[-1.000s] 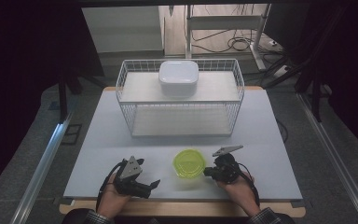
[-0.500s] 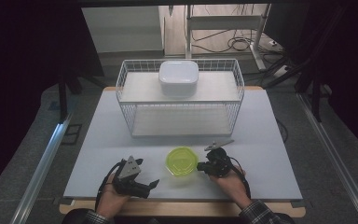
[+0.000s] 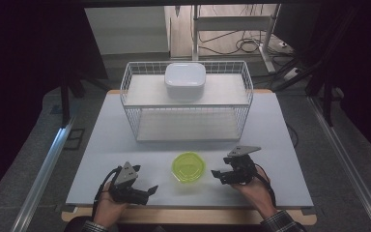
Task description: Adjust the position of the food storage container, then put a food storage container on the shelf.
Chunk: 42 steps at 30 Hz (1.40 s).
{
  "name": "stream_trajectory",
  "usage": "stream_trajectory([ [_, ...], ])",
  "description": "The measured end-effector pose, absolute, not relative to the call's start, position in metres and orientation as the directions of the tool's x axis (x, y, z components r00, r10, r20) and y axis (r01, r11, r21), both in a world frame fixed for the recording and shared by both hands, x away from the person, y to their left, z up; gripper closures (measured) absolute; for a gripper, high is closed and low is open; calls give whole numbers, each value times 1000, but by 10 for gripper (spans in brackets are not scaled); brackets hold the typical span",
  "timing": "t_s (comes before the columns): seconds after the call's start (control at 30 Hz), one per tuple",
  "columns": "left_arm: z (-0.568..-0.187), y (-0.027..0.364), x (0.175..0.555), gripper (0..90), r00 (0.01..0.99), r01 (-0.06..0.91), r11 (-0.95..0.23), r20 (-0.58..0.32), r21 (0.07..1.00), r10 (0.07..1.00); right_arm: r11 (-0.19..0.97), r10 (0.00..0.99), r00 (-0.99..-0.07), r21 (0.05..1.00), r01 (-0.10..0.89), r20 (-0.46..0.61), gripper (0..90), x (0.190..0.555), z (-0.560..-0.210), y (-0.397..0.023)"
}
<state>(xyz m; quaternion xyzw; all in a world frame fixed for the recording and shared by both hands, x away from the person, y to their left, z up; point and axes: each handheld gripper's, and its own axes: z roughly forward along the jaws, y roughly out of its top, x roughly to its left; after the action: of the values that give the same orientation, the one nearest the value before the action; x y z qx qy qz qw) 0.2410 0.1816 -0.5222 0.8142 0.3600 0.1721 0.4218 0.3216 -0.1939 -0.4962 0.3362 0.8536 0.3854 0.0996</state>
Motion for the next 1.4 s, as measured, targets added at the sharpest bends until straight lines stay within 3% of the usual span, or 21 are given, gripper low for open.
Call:
stream_trajectory([
  [0.27, -523, 180, 241, 46, 686, 437, -396, -15, 808, 727, 463, 637, -765, 745, 481, 98, 118, 323, -498, -193],
  [0.77, -523, 180, 241, 46, 687, 428, -399, -5, 811, 727, 414, 632, -749, 730, 543, 199, 57, 327, -488, -190],
  [0.9, -523, 179, 241, 46, 686, 429, -400, -3, 810, 728, 412, 629, -746, 720, 558, 218, 141, 328, -483, -186],
  [1.13, -523, 178, 241, 46, 690, 424, -410, 5, 808, 724, 361, 602, -725, 694, 622, 336, 365, 341, -480, -177],
  [1.4, -523, 178, 241, 46, 691, 423, -412, 7, 807, 723, 306, 603, -660, 633, 711, 448, 488, 361, -488, -166],
])
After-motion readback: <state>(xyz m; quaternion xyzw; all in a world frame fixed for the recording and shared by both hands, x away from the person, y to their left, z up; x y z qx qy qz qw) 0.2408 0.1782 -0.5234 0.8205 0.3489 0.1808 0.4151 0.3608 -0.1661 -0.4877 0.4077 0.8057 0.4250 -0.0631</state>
